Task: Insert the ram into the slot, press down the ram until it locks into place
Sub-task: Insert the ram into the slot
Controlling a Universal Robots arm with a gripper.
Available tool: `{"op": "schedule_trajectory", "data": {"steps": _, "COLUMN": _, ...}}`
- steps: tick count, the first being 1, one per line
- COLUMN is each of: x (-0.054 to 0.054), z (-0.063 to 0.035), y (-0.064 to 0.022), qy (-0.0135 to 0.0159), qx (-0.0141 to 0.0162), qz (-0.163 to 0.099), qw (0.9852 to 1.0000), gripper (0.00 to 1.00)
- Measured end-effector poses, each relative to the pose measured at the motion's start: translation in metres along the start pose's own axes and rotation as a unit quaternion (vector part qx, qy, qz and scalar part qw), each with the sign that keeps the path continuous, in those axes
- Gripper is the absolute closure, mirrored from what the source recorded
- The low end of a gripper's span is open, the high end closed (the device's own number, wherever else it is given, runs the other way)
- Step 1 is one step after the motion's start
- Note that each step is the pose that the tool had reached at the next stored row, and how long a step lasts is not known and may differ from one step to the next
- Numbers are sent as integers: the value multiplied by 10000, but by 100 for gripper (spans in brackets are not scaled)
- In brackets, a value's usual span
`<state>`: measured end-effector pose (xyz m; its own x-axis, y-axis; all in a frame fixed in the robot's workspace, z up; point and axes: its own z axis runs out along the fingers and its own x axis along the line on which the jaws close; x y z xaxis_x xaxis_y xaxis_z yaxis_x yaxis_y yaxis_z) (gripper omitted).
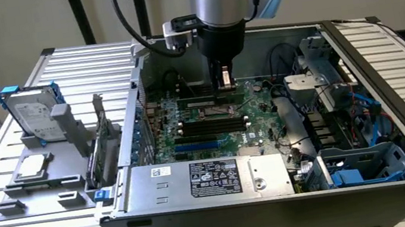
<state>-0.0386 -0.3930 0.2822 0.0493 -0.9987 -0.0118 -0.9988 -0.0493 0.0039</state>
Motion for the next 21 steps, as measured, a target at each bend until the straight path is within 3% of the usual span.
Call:
{"op": "schedule_trajectory", "data": {"steps": 15, "x": 3, "z": 273, "y": -1, "qy": 2, "qx": 17, "qz": 7, "qw": 10000, "gripper": 87}}
{"op": "schedule_trajectory", "data": {"steps": 21, "x": 5, "z": 353, "y": -16, "qy": 15, "qx": 23, "qz": 8, "qw": 10000, "gripper": 87}}
